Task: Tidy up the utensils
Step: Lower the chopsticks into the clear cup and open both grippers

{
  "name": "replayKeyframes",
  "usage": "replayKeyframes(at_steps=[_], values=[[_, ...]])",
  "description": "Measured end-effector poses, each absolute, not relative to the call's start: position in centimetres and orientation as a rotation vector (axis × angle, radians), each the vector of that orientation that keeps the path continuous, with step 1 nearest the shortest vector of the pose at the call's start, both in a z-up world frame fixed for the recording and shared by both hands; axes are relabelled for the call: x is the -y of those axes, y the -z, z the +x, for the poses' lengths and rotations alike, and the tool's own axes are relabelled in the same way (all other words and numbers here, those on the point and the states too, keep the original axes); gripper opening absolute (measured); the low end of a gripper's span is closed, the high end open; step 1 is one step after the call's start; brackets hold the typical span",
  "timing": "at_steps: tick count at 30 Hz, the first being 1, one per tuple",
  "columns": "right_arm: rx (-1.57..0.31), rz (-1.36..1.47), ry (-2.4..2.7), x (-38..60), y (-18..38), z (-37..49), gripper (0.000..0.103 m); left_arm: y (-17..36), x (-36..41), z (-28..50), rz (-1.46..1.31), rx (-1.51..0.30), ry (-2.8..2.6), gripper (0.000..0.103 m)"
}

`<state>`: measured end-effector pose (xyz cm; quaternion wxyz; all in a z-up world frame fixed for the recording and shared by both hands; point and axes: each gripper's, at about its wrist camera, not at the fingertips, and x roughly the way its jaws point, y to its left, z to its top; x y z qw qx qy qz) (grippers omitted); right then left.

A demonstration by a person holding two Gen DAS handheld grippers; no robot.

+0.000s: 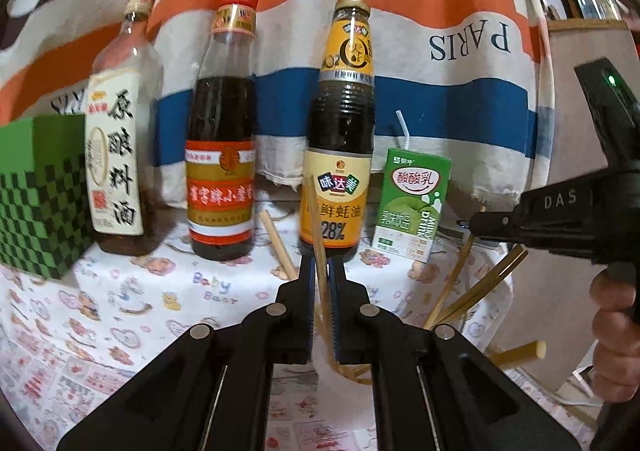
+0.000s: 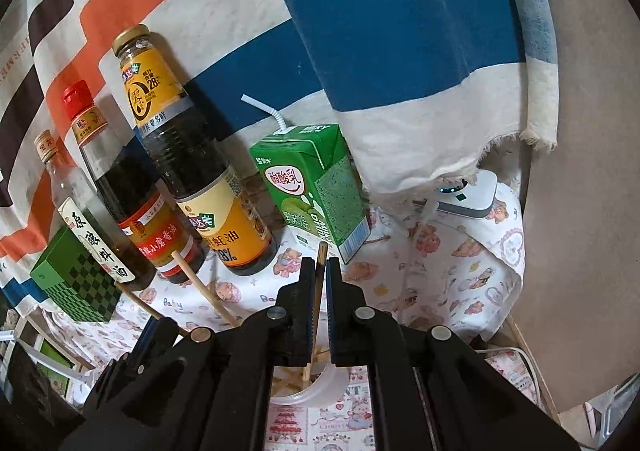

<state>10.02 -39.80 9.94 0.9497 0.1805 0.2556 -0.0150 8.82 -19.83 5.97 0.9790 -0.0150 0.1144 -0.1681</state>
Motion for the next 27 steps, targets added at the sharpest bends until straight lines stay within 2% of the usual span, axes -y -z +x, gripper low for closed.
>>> replayKeyframes(at_steps=[2, 3, 4, 5, 6, 8, 13, 15, 19, 21, 27], values=[[-0.522, 0.360, 0.028, 39.6, -10.0, 10.0, 0.006, -6.1, 19.6, 8.4, -0.015, -0.214, 0.329, 0.018], [-0.524, 0.357, 0.028, 39.6, -10.1, 9.9, 0.006, -6.2, 19.4, 8.2, -0.007, -0.207, 0.313, 0.027], [-0.524, 0.355, 0.027, 39.5, -10.1, 9.9, 0.006, -6.3, 19.3, 8.0, 0.008, -0.201, 0.284, 0.042], [-0.520, 0.352, 0.026, 39.4, -10.2, 9.9, 0.010, -6.5, 19.1, 7.8, 0.027, -0.196, 0.251, 0.049], [-0.519, 0.347, 0.025, 39.2, -10.2, 9.9, 0.022, -6.6, 18.7, 7.6, 0.044, -0.190, 0.226, 0.056], [-0.514, 0.309, 0.026, 38.6, -10.3, 10.0, 0.038, -6.9, 17.6, 7.4, 0.060, -0.188, 0.186, 0.057], [-0.492, 0.264, 0.040, 37.2, -10.7, 9.6, 0.049, -7.6, 12.9, 6.8, 0.019, -0.189, 0.111, 0.075], [-0.478, 0.253, 0.048, 36.6, -11.0, 9.3, 0.060, -7.9, 11.2, 6.5, 0.021, -0.180, 0.072, 0.079], [-0.424, 0.173, 0.062, 34.1, -12.1, 8.1, 0.071, -8.3, 8.7, 5.4, 0.099, -0.150, -0.033, 0.081], [-0.379, 0.144, 0.061, 32.8, -12.8, 7.1, 0.085, -8.5, 7.5, 4.8, 0.123, -0.145, -0.048, 0.085], [-0.269, 0.119, 0.009, 29.4, -14.5, 4.2, 0.089, -8.8, 4.8, 2.5, 0.157, -0.121, -0.058, 0.101]])
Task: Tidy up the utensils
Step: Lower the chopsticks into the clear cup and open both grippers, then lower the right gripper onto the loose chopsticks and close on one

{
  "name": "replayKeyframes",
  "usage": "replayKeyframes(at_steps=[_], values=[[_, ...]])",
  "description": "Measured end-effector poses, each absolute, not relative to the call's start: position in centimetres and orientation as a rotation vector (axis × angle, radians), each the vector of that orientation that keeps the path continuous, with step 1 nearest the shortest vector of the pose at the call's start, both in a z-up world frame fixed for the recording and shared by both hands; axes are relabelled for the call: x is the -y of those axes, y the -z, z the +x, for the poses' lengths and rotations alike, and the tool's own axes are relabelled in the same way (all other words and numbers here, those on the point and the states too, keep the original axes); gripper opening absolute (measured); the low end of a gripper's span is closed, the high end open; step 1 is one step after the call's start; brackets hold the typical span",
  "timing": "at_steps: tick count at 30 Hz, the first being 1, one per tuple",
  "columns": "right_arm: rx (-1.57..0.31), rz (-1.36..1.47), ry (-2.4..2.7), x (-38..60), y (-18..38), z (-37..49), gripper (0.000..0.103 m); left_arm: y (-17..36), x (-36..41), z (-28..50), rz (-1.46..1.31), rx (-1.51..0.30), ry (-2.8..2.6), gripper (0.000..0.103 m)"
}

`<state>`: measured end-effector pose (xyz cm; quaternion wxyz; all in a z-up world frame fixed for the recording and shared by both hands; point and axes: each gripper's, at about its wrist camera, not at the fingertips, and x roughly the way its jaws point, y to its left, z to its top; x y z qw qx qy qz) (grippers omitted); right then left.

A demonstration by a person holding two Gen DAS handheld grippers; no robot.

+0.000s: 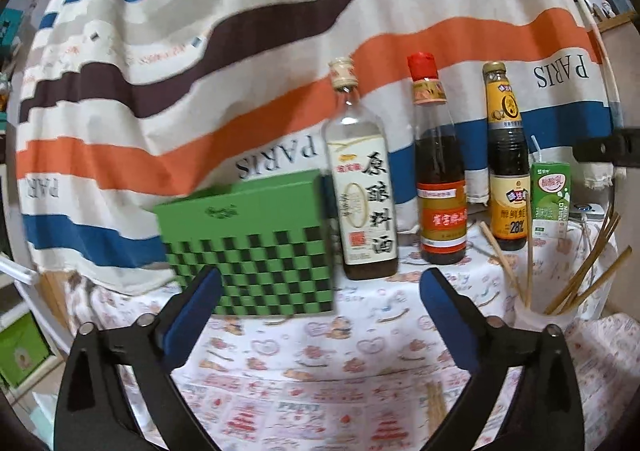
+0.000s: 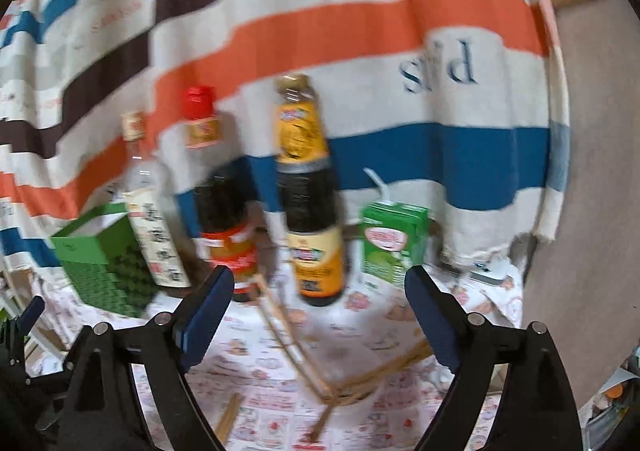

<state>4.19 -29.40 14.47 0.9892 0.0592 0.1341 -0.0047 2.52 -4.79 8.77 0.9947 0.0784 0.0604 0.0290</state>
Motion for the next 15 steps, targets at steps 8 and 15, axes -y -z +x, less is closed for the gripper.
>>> replayKeyframes(at_steps=[8, 15], values=[[-0.190, 0.042, -0.017, 24.1, -14.6, 1.9, 0.097, -8.2, 2.2, 0.8, 0.029, -0.218, -0.075, 0.102], [-0.191, -0.015, -0.003, 20.6, -12.6, 0.3, 0.102, -6.9, -0.3, 1.7, -0.051, -0.253, -0.066, 0.102]])
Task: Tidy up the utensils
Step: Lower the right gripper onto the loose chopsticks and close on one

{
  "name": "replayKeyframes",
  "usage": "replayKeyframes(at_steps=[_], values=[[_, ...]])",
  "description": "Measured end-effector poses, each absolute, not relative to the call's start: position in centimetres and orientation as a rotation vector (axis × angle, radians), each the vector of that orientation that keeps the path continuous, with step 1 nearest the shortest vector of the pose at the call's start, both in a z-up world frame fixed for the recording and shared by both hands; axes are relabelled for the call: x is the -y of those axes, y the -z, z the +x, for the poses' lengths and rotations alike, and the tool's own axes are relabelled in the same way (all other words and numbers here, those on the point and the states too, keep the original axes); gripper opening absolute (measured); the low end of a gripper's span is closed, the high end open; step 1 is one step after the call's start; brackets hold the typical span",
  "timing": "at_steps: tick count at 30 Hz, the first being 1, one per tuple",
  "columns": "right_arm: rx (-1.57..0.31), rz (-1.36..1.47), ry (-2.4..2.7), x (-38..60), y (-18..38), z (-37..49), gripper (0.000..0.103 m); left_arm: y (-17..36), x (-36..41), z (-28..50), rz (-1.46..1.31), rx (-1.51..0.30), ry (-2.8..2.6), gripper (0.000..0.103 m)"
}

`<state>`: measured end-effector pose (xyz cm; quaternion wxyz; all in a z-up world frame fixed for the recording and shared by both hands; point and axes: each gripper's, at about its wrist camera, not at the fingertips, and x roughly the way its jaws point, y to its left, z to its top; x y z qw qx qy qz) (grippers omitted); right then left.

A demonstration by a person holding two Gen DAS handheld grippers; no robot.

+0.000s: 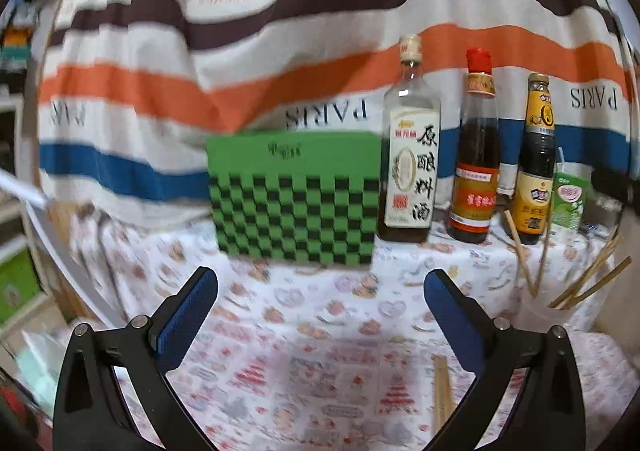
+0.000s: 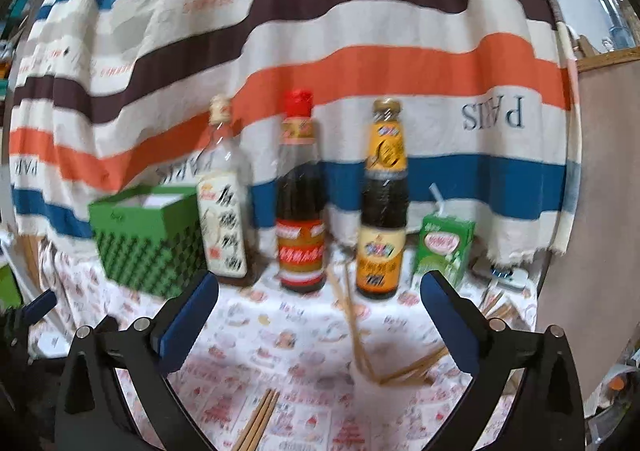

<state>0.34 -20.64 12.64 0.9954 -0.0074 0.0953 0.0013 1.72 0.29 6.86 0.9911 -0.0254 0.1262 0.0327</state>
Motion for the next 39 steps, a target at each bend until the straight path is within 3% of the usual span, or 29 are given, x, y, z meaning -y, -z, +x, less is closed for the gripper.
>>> replayKeyframes(at_steps=[18, 26, 39], values=[[-0.513, -0.073, -0.017, 20.7, -0.5, 1.2, 0.102, -1.7, 0.6, 7.1, -0.002, -0.655, -0.066, 0.102], [-0.762, -0.033, -0.131, 20.5, 3.7, 3.6, 0.102, 0.7, 0.3, 8.8, 0.032, -0.744, -0.095, 0.102], [-0.844, -0.140, -0.178, 18.0, 6.4, 4.3, 0.096, 1.0, 0.3, 9.1, 0.017, -0.766, -0.106, 0.102]])
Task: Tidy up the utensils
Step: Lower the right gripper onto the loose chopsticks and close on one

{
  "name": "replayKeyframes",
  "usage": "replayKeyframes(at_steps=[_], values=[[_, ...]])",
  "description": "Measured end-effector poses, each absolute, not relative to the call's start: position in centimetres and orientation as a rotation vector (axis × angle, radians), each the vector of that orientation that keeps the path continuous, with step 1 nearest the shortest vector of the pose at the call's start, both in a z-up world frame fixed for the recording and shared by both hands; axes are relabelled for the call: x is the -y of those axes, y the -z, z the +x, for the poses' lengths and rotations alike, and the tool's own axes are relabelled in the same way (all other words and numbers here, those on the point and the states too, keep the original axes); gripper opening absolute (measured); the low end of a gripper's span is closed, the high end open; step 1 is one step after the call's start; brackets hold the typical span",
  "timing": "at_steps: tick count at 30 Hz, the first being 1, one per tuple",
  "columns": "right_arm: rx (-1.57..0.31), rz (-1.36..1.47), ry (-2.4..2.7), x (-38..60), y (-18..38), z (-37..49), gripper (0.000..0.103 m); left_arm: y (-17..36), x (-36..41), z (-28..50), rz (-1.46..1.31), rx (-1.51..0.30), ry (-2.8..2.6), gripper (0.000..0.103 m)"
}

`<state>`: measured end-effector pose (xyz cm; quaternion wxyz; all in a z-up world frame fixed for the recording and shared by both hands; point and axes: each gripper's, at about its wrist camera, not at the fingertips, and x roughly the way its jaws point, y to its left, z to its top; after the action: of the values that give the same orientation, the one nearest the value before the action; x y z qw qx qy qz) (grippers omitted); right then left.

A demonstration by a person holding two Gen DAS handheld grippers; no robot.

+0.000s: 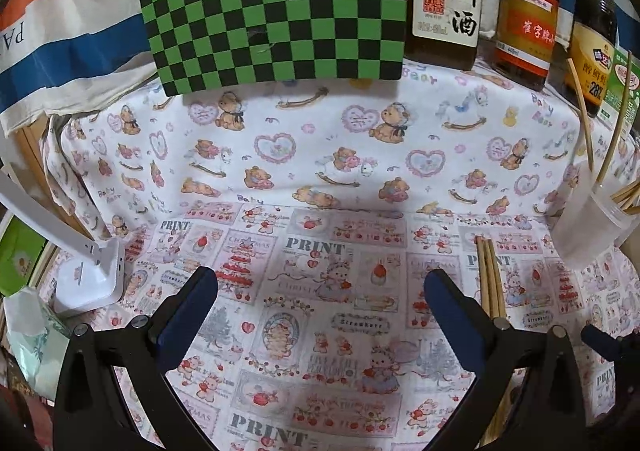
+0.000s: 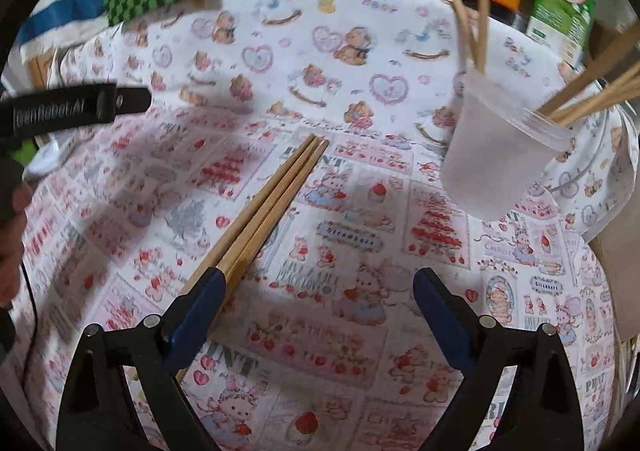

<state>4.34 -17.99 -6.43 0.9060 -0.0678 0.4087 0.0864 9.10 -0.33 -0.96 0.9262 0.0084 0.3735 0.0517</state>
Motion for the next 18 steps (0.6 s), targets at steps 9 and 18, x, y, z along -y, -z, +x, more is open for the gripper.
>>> replayKeyframes(at_steps=[9, 18], values=[[-0.862, -0.176, -0.170, 17.48, 6.67, 4.05, 0.096, 0.58, -0.39, 8.97, -0.011, -0.766, -0.094, 0.102], [-0.916, -0.137, -0.241, 17.21, 6.90, 3.92, 0.096, 0.12, 0.19, 8.65, 0.049, -0.732, -0.118, 0.102]])
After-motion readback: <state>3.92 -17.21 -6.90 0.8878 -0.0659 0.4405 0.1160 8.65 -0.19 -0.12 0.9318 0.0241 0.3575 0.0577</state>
